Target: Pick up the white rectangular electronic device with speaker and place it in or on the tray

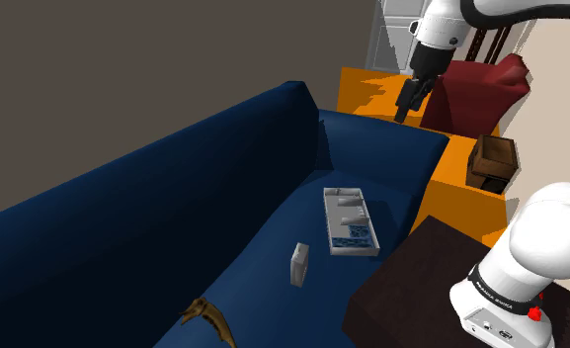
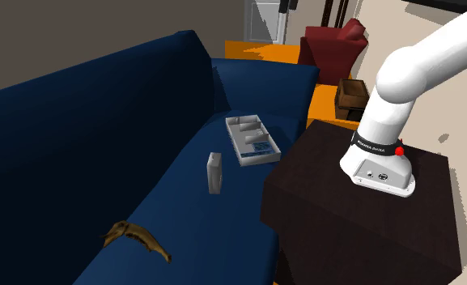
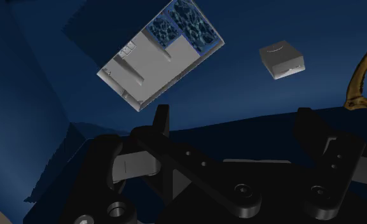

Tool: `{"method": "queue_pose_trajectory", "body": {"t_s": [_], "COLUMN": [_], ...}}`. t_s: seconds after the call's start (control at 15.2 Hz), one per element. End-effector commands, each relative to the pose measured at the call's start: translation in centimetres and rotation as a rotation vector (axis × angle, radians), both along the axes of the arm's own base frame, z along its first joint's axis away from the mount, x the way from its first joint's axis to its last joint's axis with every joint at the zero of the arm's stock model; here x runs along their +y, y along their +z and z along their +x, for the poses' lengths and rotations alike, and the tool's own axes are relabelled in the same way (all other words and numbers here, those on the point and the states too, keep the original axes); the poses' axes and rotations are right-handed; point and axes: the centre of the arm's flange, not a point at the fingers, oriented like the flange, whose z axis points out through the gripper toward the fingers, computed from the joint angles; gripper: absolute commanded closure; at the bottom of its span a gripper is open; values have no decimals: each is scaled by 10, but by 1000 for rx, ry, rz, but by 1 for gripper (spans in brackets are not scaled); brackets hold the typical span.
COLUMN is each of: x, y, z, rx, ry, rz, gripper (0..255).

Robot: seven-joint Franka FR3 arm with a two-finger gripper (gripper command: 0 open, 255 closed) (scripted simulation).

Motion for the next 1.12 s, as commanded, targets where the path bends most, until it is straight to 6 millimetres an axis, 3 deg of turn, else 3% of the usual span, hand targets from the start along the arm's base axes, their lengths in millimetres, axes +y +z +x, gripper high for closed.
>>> {"method": "queue_pose_trajectory", "body": {"t_s": [0.0,1.06], "x": [0,95], "y": [0,-183], "z": [0,48], "rx": [0,40], "ry": [0,-272], "rz": [0,26], "gripper": [0,0]}}
